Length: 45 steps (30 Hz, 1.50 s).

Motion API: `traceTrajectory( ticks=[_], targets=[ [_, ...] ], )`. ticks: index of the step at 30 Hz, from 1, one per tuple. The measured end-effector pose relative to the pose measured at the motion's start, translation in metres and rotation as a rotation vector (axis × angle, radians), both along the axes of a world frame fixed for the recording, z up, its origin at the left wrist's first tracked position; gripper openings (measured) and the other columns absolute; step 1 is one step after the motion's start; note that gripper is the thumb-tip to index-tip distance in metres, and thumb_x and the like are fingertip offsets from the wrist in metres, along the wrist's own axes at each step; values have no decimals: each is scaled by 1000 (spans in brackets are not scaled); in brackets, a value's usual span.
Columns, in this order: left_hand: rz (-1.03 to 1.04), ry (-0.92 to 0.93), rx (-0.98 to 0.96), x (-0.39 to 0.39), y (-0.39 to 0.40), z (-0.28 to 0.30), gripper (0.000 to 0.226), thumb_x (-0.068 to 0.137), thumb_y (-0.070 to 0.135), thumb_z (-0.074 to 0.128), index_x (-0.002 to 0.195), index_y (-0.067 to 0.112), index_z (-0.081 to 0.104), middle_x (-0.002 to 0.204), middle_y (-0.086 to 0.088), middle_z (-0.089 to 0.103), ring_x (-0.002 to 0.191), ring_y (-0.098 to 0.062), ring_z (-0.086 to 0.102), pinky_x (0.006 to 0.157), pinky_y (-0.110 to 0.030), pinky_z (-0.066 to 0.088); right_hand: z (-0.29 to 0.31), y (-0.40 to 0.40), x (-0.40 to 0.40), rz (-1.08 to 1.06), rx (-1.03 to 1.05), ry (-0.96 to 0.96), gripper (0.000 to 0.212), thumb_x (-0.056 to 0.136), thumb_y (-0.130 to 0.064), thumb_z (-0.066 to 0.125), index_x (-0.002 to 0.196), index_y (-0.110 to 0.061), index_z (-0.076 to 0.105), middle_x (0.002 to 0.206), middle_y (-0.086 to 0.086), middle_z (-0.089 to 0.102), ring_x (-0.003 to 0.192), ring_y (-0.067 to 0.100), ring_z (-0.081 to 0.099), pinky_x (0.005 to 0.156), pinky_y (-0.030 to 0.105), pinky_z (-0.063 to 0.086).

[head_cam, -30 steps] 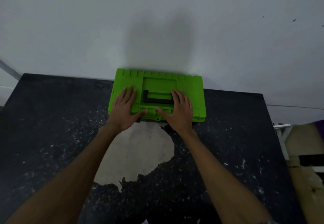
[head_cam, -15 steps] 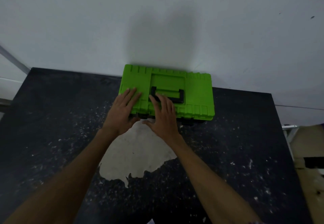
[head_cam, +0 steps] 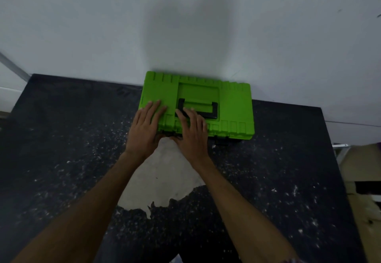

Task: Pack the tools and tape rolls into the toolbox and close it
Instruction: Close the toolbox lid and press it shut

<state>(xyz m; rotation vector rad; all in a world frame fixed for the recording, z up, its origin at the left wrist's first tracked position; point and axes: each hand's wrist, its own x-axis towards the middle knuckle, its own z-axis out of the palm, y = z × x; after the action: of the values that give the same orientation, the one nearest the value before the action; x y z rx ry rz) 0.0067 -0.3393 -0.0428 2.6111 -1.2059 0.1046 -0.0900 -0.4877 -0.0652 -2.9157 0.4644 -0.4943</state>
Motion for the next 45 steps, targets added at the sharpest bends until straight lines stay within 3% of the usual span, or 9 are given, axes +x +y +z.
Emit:
traceTrajectory(
  ticks=[6, 12, 16, 21, 28, 32, 39, 45],
  targets=[
    [77, 124, 46, -14, -15, 10, 103, 70, 45, 77, 150, 10, 23, 160, -13, 17, 148, -33, 9, 120, -49, 9, 14, -10, -16, 148, 231, 41, 89, 82, -51, 72, 153, -17, 30, 157, 8, 28, 146, 29, 24, 118, 46, 25],
    [33, 177, -68, -51, -49, 15, 104, 78, 76, 45, 151, 6, 21, 161, -13, 9, 150, -29, 1, 121, -47, 4, 28, -63, -69, 135, 335, -44, 74, 92, -51, 61, 151, -15, 34, 156, 4, 30, 146, 21, 26, 119, 40, 25],
    [-9, 216, -117, -78, -88, 20, 105, 80, 77, 44, 153, 7, 13, 163, -8, -3, 150, -22, -8, 121, -42, -1, 35, -103, -93, 27, 317, -19, 74, 93, -51, 59, 151, -12, 34, 158, 5, 30, 146, 22, 25, 120, 40, 25],
    [29, 206, -37, -87, -113, 14, 111, 78, 82, 33, 153, 5, 9, 162, -15, 0, 150, -27, -5, 121, -44, -2, 39, -130, -104, 41, 321, 63, 84, 88, -53, 64, 153, -11, 30, 160, 5, 26, 149, 21, 19, 122, 36, 19],
    [14, 183, -47, -84, -114, 8, 107, 76, 72, 56, 152, 7, 19, 162, -12, 9, 150, -28, 4, 121, -43, 7, 35, -145, -107, 77, 377, 84, 93, 80, -54, 74, 153, -14, 31, 160, 2, 24, 150, 19, 14, 122, 35, 16],
    [44, 153, -50, -87, -115, 6, 109, 69, 61, 72, 150, 6, 24, 160, -12, 17, 149, -30, 9, 120, -45, 10, 28, -143, -107, 93, 299, 88, 100, 74, -52, 79, 153, -14, 30, 159, 5, 25, 149, 24, 17, 122, 39, 17],
    [115, 83, -59, -93, -120, 1, 102, 65, 54, 77, 145, 7, 34, 152, -13, 32, 145, -32, 21, 119, -44, 15, 19, -132, -102, 11, 179, 55, 101, 68, -44, 86, 149, -12, 36, 154, 8, 35, 146, 26, 25, 122, 37, 17],
    [170, 92, -33, -96, -129, -1, 99, 64, 45, 82, 144, 8, 35, 152, -13, 33, 146, -33, 20, 118, -47, 17, 14, -122, -95, -77, 131, 24, 94, 68, -42, 85, 145, -9, 42, 148, 11, 42, 143, 27, 30, 121, 39, 18]
  ],
)
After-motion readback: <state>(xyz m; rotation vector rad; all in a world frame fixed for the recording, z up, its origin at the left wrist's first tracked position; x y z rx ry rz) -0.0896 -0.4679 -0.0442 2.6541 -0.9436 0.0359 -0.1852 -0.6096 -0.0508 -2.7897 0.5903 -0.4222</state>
